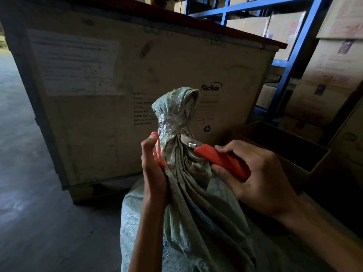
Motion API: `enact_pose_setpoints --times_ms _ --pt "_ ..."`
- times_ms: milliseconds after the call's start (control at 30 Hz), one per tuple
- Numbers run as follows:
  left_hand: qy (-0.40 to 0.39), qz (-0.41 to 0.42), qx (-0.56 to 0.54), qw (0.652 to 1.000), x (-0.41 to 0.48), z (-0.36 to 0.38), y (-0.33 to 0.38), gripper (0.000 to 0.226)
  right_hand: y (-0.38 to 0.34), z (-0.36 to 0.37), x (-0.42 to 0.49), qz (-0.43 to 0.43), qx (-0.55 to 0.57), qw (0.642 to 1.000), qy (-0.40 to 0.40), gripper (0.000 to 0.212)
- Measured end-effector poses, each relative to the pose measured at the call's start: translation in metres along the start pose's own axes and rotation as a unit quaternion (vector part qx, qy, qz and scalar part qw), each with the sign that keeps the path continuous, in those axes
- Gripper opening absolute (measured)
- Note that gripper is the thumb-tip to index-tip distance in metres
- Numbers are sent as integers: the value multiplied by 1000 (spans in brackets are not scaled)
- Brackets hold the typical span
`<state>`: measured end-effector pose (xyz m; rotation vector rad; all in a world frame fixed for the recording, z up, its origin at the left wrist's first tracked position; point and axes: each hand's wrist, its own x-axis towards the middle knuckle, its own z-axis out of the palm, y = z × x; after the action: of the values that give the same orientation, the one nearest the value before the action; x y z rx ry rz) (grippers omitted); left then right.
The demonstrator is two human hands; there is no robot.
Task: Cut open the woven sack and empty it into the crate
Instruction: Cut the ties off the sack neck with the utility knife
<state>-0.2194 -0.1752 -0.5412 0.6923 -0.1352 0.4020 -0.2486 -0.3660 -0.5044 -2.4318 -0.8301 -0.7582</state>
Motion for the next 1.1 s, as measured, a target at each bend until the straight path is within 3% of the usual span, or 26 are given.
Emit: enact_pose_setpoints --times_ms 67,133,300,467,533,600,667,767,1100 --pt "18 -9 17 1000 -1 -1 0 27 -2 1 -1 0 -1 1000 4 43" --pt "26 -18 20 999 -4 0 1 53 -4 1 -1 1 -4 1000 11 44" --pt "94 -3 -37 995 -3 5 3 23 -8 0 -3 0 -24 999 36 42" --pt "114 15 -64 991 -4 16 8 38 -12 1 -4 10 -23 998 63 37" --pt "137 24 -35 990 -8 23 10 78 -13 2 -4 13 -20 997 71 35" --pt "88 27 33 995 -8 23 8 102 -15 2 -4 20 -15 997 79 35" --pt "40 15 116 992 -7 17 6 81 -16 2 -4 26 -19 996 84 37" --pt "95 45 200 974 -11 22 7 53 -18 3 -3 25 -35 994 96 35" --pt "192 131 177 956 -18 40 1 50 -20 4 5 69 4 991 117 33"
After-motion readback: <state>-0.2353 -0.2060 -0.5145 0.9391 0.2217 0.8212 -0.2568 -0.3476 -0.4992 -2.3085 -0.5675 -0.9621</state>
